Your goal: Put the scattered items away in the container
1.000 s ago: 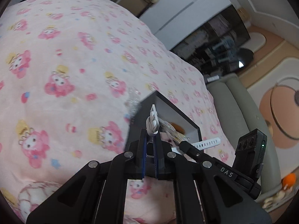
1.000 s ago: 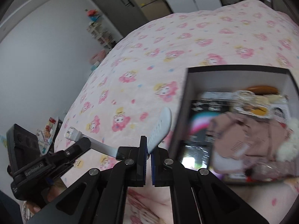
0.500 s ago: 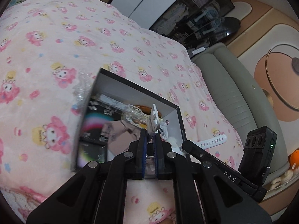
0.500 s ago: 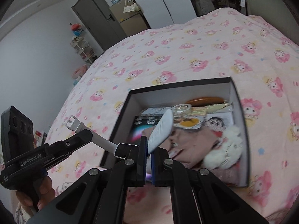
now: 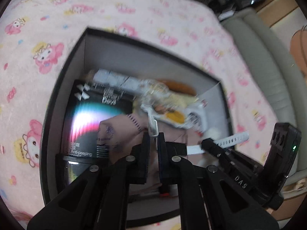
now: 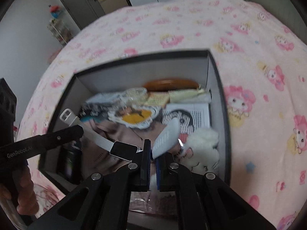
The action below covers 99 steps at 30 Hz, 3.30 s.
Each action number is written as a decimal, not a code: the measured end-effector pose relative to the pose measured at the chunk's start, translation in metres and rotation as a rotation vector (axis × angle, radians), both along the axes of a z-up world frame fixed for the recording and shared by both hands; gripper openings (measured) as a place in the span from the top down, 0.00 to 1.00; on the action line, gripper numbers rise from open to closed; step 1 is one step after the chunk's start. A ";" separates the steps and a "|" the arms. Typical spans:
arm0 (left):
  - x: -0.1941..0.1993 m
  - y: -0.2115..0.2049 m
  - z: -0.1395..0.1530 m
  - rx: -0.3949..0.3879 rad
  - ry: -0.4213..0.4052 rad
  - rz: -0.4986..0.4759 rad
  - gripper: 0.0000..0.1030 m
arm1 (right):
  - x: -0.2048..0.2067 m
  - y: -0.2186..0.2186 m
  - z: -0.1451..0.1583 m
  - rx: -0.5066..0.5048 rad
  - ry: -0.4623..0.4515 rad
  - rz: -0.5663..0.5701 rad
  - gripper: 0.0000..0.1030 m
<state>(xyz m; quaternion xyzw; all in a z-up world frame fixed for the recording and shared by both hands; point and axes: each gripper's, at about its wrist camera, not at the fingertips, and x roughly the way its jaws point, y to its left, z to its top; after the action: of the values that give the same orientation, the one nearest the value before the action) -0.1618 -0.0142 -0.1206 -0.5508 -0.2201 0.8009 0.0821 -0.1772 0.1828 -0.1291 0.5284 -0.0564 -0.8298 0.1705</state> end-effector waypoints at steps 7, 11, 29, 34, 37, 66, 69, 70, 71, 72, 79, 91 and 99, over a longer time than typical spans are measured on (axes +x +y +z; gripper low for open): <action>0.028 -0.012 0.018 -0.069 0.042 0.040 0.62 | -0.001 0.006 0.018 0.101 0.078 -0.059 0.75; 0.039 -0.001 0.037 -0.128 0.123 -0.006 0.62 | 0.017 0.013 0.044 0.156 0.246 -0.108 0.65; -0.013 0.035 -0.010 -0.047 -0.120 -0.148 0.71 | -0.040 -0.019 -0.025 0.106 -0.172 0.079 0.82; 0.000 0.019 0.019 -0.033 -0.003 -0.147 0.71 | -0.032 -0.002 0.014 0.007 -0.077 0.074 0.82; -0.010 0.004 0.019 -0.054 0.033 -0.064 0.71 | -0.041 -0.004 0.026 -0.006 -0.037 0.025 0.82; 0.024 0.000 0.117 -0.236 0.285 0.006 0.05 | 0.021 -0.015 0.091 0.185 0.180 -0.133 0.35; 0.042 -0.002 0.146 -0.248 0.346 0.029 0.01 | 0.047 -0.012 0.130 0.182 0.259 -0.171 0.20; 0.048 -0.002 0.154 -0.254 0.362 0.037 0.01 | 0.059 -0.012 0.144 0.181 0.291 -0.185 0.19; 0.057 -0.002 0.163 -0.264 0.379 0.049 0.01 | 0.066 -0.010 0.154 0.179 0.305 -0.194 0.19; 0.065 -0.004 0.170 -0.273 0.391 0.061 0.01 | 0.072 -0.009 0.166 0.175 0.315 -0.205 0.18; 0.137 -0.005 0.206 -0.303 0.458 0.119 0.01 | 0.139 -0.009 0.210 0.200 0.389 -0.250 0.12; 0.255 0.007 0.205 -0.309 0.541 0.146 0.01 | 0.242 0.003 0.185 0.192 0.397 -0.297 0.11; 0.280 0.020 0.186 -0.412 0.525 0.112 0.01 | 0.276 0.003 0.187 0.176 0.436 -0.297 0.11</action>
<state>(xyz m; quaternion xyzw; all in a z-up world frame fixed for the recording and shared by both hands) 0.1177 0.0061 0.0658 -0.3178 -0.0548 0.9463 -0.0214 0.0986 0.1860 0.0577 0.3362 -0.0231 -0.9415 0.0085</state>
